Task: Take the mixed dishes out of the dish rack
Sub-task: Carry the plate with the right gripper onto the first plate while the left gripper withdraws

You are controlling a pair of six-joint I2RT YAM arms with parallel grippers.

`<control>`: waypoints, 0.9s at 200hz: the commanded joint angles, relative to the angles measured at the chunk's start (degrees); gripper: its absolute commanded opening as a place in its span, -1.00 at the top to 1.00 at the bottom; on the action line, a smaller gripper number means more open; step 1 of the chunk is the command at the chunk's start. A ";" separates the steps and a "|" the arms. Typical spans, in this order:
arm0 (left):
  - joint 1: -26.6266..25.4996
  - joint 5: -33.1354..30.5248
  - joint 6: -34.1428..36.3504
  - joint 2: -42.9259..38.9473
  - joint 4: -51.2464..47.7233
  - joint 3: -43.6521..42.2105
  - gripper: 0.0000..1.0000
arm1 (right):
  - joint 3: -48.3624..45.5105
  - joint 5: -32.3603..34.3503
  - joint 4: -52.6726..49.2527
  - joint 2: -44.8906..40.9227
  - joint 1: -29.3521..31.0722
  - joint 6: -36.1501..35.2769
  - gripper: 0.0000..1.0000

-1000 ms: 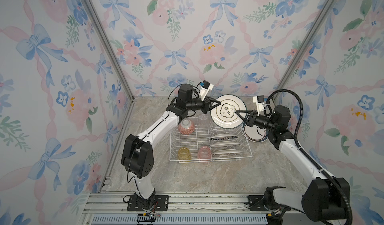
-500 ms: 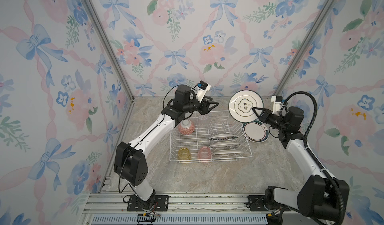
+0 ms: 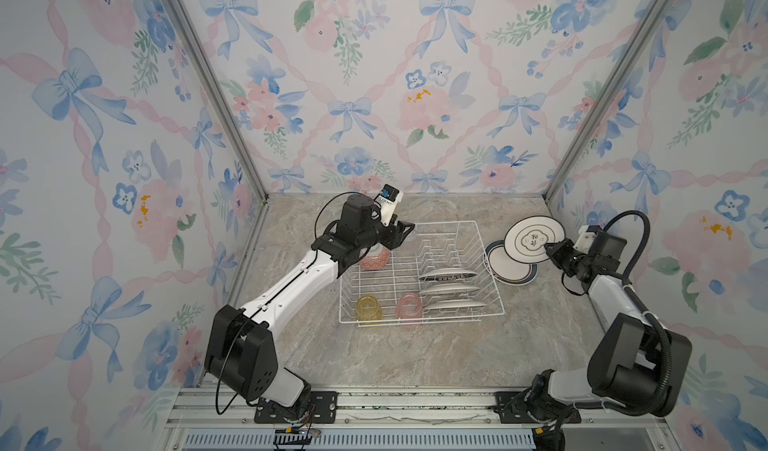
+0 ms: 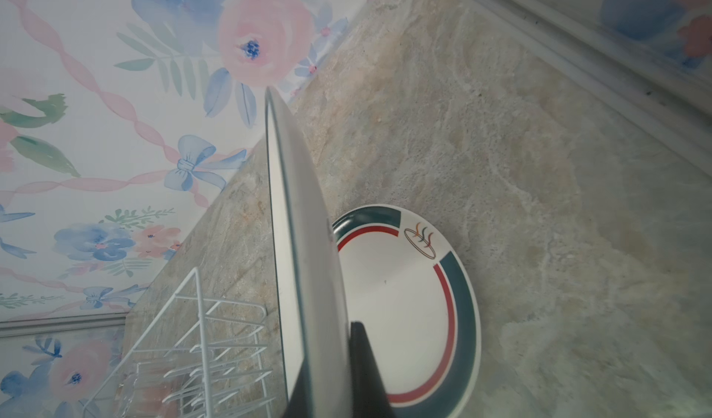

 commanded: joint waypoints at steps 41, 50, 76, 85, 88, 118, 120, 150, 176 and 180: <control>-0.32 -0.24 1.15 0.92 0.32 0.39 -0.16 | -1.68 -3.54 5.66 8.58 1.34 2.02 1.00; -0.32 -0.25 1.28 0.92 0.31 0.32 -0.16 | -1.52 -4.01 5.80 9.44 1.63 2.02 1.00; -0.32 0.15 1.30 1.17 0.30 0.39 -0.15 | -1.50 -6.33 7.64 12.03 2.42 3.08 1.00; -0.33 0.22 1.30 1.23 0.31 0.39 -0.15 | -1.60 -7.35 8.59 12.16 2.44 3.79 1.00; -0.33 0.26 1.30 1.22 0.34 0.34 -0.15 | -1.66 -7.64 8.83 13.53 2.40 4.00 1.00; -0.36 0.35 1.39 1.09 0.30 0.12 -0.15 | -1.78 -9.26 9.78 15.44 2.45 4.82 1.00; -0.33 0.36 1.41 1.05 0.32 0.12 -0.15 | -1.82 -9.34 9.88 15.54 2.41 4.89 1.00; -0.34 0.88 1.48 1.27 0.30 0.21 -0.15 | -1.20 -9.69 7.65 16.82 2.42 3.90 0.95; -0.36 1.21 1.48 1.45 0.32 0.30 -0.14 | -0.28 -8.70 3.36 17.12 2.33 1.36 0.63; -0.32 1.23 1.48 1.45 0.35 0.29 -0.14 | -0.20 -8.43 2.64 17.06 2.29 0.98 0.59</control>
